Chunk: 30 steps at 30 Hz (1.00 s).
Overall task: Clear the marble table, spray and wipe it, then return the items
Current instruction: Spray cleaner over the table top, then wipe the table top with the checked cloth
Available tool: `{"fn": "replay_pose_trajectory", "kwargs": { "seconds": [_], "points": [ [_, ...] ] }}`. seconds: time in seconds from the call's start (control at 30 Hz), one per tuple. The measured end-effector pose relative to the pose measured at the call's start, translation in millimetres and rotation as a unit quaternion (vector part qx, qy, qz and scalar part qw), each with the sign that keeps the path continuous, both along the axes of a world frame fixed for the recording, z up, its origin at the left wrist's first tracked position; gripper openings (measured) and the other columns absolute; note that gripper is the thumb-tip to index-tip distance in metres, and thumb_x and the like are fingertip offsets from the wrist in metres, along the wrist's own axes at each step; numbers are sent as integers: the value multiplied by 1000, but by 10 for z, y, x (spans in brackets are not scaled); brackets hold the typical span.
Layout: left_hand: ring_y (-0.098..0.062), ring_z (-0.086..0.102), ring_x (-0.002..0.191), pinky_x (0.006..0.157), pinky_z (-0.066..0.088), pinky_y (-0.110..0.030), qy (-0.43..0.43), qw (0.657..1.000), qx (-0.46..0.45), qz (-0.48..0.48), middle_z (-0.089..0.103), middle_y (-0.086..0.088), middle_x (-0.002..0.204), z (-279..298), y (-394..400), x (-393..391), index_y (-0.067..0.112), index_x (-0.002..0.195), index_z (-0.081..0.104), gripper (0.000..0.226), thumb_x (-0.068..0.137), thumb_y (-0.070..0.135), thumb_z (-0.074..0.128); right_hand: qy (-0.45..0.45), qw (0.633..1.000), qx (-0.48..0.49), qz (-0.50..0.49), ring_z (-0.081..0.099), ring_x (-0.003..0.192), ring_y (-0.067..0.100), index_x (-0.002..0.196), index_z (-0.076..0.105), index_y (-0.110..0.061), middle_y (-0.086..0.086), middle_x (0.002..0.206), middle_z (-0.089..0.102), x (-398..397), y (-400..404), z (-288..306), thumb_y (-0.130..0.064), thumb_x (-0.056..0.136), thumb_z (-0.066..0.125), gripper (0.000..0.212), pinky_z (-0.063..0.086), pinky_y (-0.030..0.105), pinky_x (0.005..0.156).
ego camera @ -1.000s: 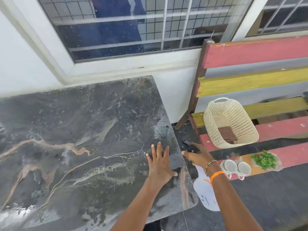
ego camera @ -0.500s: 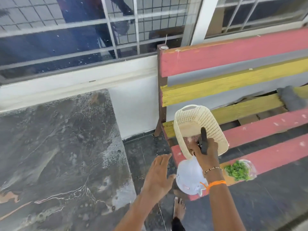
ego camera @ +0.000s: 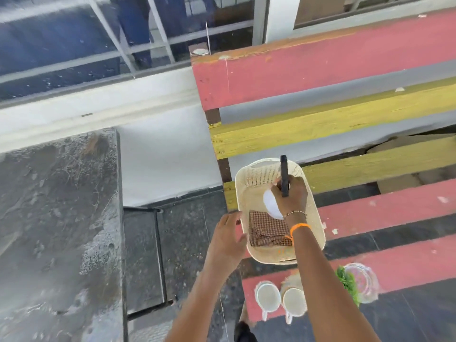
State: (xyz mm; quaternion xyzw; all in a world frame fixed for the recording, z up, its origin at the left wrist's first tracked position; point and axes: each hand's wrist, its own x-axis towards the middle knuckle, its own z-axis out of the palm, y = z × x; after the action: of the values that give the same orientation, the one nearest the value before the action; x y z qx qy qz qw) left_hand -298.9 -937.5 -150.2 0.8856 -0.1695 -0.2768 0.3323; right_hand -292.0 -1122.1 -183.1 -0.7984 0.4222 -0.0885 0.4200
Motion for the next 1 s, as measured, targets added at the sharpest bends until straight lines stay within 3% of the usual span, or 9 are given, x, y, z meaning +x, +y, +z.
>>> {"fn": "replay_pose_trajectory", "kwargs": {
  "seconds": [0.13, 0.3, 0.4, 0.47, 0.57, 0.7, 0.77, 0.87, 1.0],
  "points": [
    [-13, 44, 124, 104, 35, -28, 25, 999, -7, 22, 49, 4, 132, -131, -111, 52, 23, 133, 43, 49, 87, 13, 58, 12, 995, 0, 98, 57, 94, 38, 101, 64, 2, 25, 103, 57, 118, -153, -335, 0, 77, 66, 24, 37, 27, 79],
    [-11, 49, 118, 96, 35, -21, 49, 998, 4, 34, 54, 5, 126, -281, -184, 28, 23, 132, 42, 48, 87, 17, 59, -24, 991, 45, 125, 58, 92, 35, 96, 62, 1, 21, 101, 59, 107, -132, -641, 9, 78, 59, 21, 39, 19, 77],
    [-9, 50, 115, 95, 36, -21, 59, 997, 5, 42, 55, 5, 124, -345, -189, 36, 24, 133, 42, 49, 87, 17, 59, -48, 989, 86, 110, 56, 98, 23, 112, 57, -5, 11, 115, 57, 13, -151, -746, 15, 78, 50, 40, 37, 0, 73],
    [-9, 51, 115, 97, 38, -23, 68, 996, 8, 53, 55, 5, 123, -372, -184, 52, 25, 133, 42, 49, 88, 18, 59, -34, 991, 109, 74, 53, 103, 21, 125, 47, -6, 7, 125, 51, -93, -180, -822, 19, 76, 44, 55, 41, 4, 78],
    [-10, 51, 115, 100, 41, -28, 71, 996, 1, 61, 55, 5, 122, -381, -182, 72, 25, 133, 41, 49, 88, 16, 58, 103, 989, 96, 36, 46, 119, 33, 130, 40, -4, 15, 130, 49, -226, -195, -1010, 18, 77, 36, 58, 40, 31, 93],
    [-6, 50, 111, 99, 40, -26, 64, 996, -16, 56, 54, 8, 118, -378, -167, 75, 27, 134, 40, 49, 89, 15, 56, 384, 900, 26, 204, 22, 133, 37, 142, 24, -14, 8, 147, 29, -268, -156, -1195, -6, 86, 49, 63, 29, 43, 109],
    [-3, 50, 108, 97, 39, -24, 61, 996, -27, 55, 53, 12, 115, -360, -135, 61, 28, 133, 40, 49, 89, 15, 55, 422, 870, -83, 240, 21, 134, 39, 135, 36, -13, 11, 143, 31, -258, -129, -1235, -12, 85, 53, 52, 24, 45, 112],
    [-2, 50, 107, 96, 39, -22, 64, 995, -46, 61, 53, 12, 117, -314, -50, 31, 29, 133, 40, 50, 88, 13, 56, 414, 864, -177, 226, 29, 129, 37, 116, 56, -7, 14, 133, 39, -247, -96, -1214, -10, 87, 50, 30, 29, 42, 109],
    [-4, 50, 108, 92, 37, -21, 75, 992, -62, 76, 52, 8, 125, -254, 162, -15, 27, 133, 41, 49, 89, 15, 57, 399, 884, -89, 229, 51, 113, 33, 107, 57, -6, 13, 121, 52, -301, -22, -997, -11, 85, 56, 23, 46, 39, 88]
  ]
}}
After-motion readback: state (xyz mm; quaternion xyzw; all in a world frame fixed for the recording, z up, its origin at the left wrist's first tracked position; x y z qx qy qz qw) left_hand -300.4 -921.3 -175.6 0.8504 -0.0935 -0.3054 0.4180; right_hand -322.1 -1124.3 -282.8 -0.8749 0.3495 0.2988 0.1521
